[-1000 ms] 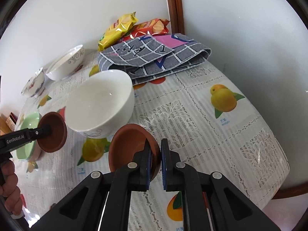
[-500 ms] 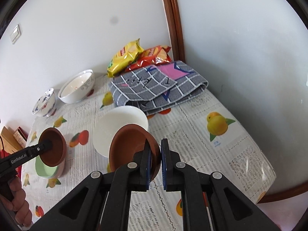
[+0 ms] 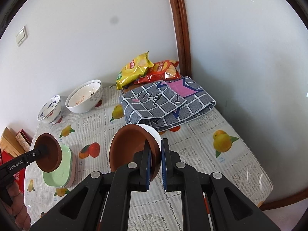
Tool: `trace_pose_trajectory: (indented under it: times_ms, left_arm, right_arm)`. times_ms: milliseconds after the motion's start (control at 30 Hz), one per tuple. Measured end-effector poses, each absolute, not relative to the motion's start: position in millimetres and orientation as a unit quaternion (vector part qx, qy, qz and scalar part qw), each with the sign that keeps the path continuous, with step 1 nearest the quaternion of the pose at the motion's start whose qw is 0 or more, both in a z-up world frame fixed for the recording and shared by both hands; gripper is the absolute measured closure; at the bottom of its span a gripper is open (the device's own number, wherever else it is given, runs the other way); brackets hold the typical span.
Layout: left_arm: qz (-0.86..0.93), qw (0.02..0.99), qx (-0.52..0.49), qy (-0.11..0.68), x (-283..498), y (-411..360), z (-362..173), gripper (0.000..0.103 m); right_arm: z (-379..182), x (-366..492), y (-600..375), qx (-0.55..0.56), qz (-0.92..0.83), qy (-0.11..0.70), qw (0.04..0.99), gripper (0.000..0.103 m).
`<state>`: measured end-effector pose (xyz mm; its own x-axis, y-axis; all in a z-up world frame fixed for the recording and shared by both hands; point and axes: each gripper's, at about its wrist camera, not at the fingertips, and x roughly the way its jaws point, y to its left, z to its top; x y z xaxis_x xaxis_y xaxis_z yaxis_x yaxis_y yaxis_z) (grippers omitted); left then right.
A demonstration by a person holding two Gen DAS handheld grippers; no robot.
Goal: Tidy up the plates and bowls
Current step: 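Carry the right gripper's terracotta dish into the white bowl while the left gripper holds its dish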
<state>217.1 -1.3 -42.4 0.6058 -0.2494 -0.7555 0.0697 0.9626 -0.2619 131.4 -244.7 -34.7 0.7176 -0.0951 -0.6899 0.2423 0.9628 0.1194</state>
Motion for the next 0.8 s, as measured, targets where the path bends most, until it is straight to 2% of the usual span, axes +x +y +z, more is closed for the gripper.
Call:
trace_pose_trajectory:
  times_ms: [800]
  left_arm:
    - [-0.065, 0.88, -0.112, 0.458, 251.3, 14.9, -68.5, 0.095]
  right_arm:
    - [-84.4, 191.0, -228.6, 0.082, -0.074, 0.417, 0.902, 0.093]
